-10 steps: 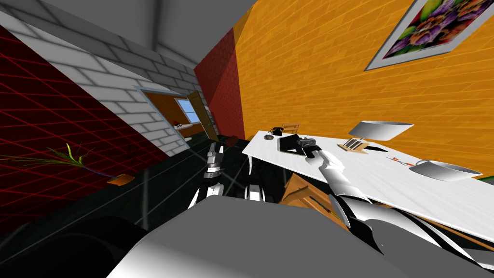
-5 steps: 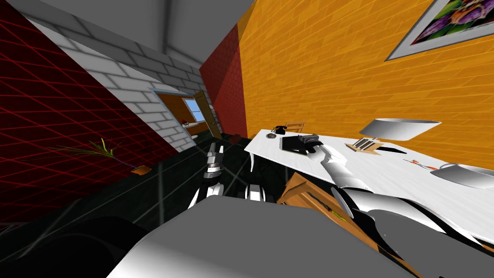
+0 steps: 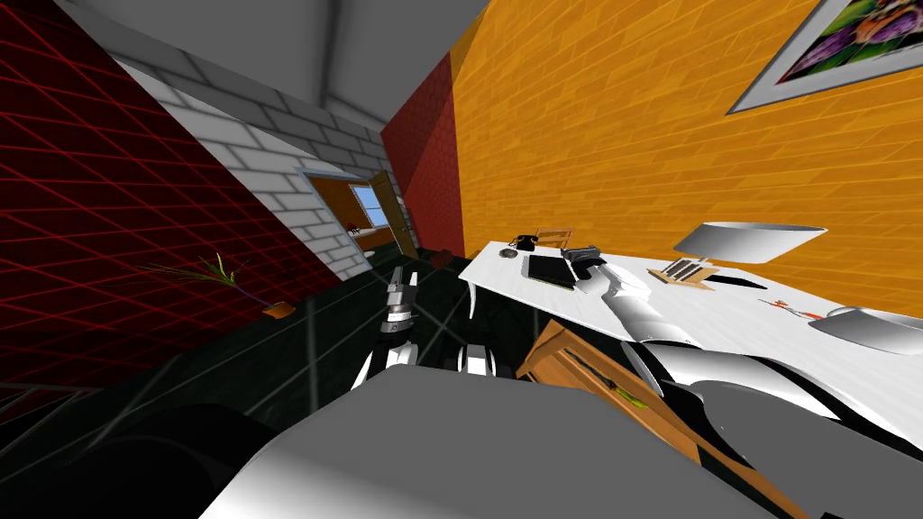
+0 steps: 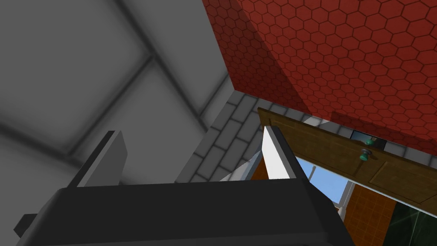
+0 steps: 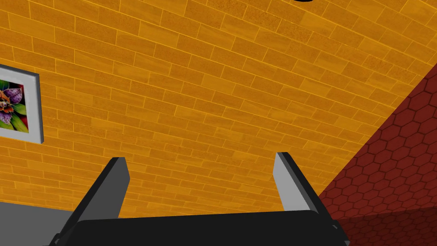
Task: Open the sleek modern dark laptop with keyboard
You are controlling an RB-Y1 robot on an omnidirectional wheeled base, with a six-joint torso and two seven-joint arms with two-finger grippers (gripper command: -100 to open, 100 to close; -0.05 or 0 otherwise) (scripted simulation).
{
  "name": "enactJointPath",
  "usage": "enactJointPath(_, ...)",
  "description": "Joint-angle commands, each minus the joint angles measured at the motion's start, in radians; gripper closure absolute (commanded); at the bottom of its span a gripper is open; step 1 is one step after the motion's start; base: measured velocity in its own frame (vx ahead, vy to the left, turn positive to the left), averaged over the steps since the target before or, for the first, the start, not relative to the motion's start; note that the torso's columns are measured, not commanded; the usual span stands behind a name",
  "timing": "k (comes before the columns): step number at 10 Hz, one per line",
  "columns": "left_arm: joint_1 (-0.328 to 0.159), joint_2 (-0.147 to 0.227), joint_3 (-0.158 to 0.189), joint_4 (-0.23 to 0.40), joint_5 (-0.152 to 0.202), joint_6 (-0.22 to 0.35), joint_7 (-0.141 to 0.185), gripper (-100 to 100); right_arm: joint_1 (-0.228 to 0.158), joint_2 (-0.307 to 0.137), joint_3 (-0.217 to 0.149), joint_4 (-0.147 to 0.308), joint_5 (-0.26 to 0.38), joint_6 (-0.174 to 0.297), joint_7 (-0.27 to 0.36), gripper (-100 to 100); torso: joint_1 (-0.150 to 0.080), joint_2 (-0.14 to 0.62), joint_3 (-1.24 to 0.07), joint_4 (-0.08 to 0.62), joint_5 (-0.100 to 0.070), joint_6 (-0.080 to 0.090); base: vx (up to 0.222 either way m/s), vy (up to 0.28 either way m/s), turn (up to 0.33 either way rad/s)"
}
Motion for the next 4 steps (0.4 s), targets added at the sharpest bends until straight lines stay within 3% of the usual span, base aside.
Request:
enactJointPath(1,0.000,0.000,0.000,0.000,0.000,0.000,0.000,0,0.000,0.000,0.000,0.000,0.000,0.000,0.000,0,0.000,0.001,0.001,0.000,0.000,0.000,0.000,0.000,0.000)
enactJointPath(4,0.000,0.000,0.000,0.000,0.000,0.000,0.000,0,0.000,0.000,0.000,0.000,0.000,0.000,0.000,0,0.000,0.004,0.002,0.001,0.000,0.000,0.000,0.000,0.000)
